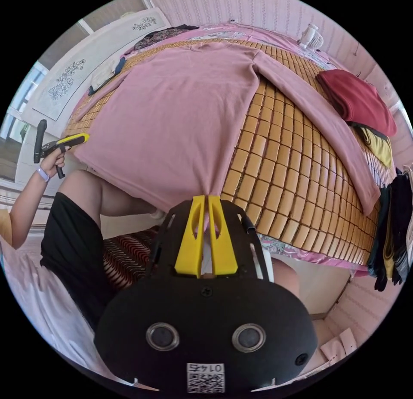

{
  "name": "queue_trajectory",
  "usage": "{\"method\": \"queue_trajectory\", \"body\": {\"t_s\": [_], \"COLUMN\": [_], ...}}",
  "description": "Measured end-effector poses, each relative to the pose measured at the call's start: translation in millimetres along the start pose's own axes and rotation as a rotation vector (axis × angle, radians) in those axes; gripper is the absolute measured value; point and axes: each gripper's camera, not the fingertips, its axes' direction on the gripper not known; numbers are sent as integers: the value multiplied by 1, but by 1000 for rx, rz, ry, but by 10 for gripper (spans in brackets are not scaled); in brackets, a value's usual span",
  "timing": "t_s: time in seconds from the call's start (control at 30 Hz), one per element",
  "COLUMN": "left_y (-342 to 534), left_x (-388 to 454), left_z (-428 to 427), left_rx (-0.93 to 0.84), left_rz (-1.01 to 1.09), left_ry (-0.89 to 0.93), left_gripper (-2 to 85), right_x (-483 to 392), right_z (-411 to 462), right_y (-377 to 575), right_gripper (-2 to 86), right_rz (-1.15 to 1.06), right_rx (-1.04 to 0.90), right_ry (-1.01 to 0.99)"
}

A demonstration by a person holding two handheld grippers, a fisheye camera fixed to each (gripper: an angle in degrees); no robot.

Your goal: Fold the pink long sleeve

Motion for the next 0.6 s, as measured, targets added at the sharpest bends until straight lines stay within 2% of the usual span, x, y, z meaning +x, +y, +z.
{"method": "queue_trajectory", "body": {"t_s": [0.07,0.27,0.4,0.6], "left_y": [18,118,174,215], "left_x": [-3,-30,-40,-88], "left_z": [-9,-56,-51,-25], "left_rx": [9,424,651,809], "left_rz": [-44,-296,-488,-724], "left_ry": [30,157,100,28], "left_gripper": [-10,-10,-10,-4], "right_x": [3,-4,-26,-70], "right_z": [-12,-36,-32,-49], "right_y": [12,66,84,43], "right_gripper": [-5,-9,-5,34], "right_rz": [39,154,152,-13], "right_rx": [0,71,47,84], "right_ry": [-51,-92,-97,-21]}}
